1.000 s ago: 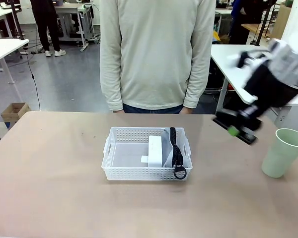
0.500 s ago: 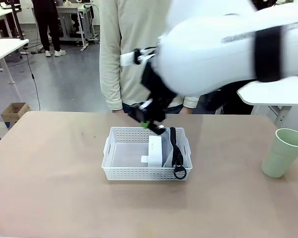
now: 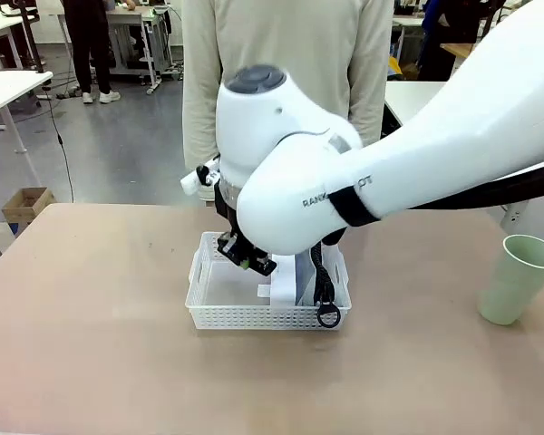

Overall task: Efficiently arrange items inside the basket to fit them all.
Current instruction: Pick up the Stapler and place it inside the Organizing basket.

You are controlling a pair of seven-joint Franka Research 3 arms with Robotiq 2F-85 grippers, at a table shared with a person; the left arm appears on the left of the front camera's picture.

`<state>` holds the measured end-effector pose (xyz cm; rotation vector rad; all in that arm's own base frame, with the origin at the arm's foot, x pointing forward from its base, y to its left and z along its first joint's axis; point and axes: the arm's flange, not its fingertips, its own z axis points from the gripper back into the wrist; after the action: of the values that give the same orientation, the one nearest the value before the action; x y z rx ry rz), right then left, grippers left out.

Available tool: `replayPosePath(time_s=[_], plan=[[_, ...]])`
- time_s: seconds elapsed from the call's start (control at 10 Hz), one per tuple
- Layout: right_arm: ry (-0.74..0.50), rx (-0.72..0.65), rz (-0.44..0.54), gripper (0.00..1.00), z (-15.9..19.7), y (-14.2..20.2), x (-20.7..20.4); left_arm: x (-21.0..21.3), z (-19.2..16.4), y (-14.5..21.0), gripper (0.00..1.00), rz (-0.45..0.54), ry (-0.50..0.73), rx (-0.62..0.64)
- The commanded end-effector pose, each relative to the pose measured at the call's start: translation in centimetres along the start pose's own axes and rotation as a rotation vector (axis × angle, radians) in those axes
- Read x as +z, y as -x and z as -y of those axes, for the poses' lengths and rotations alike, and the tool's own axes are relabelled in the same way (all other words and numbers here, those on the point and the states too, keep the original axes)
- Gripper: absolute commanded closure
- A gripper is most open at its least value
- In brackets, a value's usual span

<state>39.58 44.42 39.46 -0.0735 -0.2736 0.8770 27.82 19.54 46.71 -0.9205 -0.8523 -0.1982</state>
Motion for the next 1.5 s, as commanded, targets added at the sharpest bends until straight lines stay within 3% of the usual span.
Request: replayPosePath(time_s=[0.0, 0.3, 1.1, 1.2, 1.4], plan=[[-0.021, 0.012, -0.011, 0.63, 0.4, -1.1, -1.9, 0.1, 0.2, 0.1, 0.00, 0.011, 0.012, -0.004], [-0.159, 0.018, -0.052, 0.63, 1.6, -0.5, -5.8, 0.1, 0.2, 0.1, 0.00, 0.011, 0.012, -0.004], [-0.198, 0.052, -0.078, 0.63, 1.7, -0.4, -6.7, 0.1, 0.2, 0.1, 0.00, 0.011, 0.012, -0.004], [-0.188, 0.068, -0.079, 0.04, 1.7, -0.4, -6.7, 0.1, 0.2, 0.1, 0.00, 0.011, 0.012, -0.004], [-0.202, 0.069, -0.085, 0.00, 1.7, -0.3, -6.8, 0.1, 0.2, 0.1, 0.00, 0.011, 0.012, -0.004]])
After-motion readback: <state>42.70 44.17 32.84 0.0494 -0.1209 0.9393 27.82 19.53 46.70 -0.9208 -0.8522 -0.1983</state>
